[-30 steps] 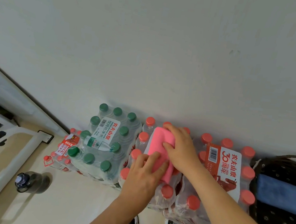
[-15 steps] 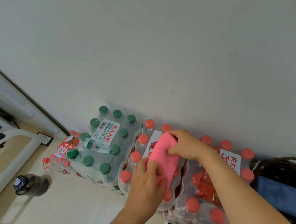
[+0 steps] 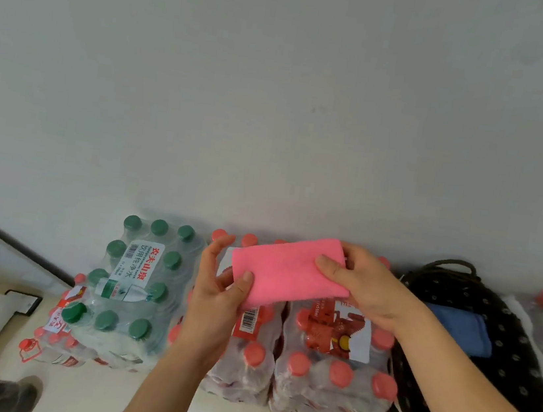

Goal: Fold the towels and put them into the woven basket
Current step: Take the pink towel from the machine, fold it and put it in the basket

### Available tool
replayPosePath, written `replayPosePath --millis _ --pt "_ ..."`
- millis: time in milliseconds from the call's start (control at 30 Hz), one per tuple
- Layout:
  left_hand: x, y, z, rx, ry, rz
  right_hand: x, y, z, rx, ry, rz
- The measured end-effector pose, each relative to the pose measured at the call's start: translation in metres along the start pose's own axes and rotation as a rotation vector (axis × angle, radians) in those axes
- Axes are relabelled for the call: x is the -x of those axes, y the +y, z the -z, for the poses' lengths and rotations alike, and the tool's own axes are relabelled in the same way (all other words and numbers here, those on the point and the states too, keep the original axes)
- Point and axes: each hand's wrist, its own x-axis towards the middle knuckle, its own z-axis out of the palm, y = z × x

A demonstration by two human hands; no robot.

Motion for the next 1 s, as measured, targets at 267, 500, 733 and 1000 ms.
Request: replayPosePath --millis 267,500,733,1000 --pt "0.012 -0.012 -0.082 -0.236 -0.331 -0.126 0.108 -0.005 0.044 -0.149 0.305 0.040" --pt "0.057 -0.049 -0.125 -0.352 -0.716 0.095 0.217 0.045 0.059 -0.469 0.618 -0.096" --pt "0.078 -0.094 -0.149 -0.936 -0.896 -0.111 0.246 0.109 0.045 -0.533 0.980 -0.233" --pt "0.046 -0.111 -0.201 -1.453 -0.826 -0.385 0.185 0.124 0.101 -0.385 1.056 -0.262"
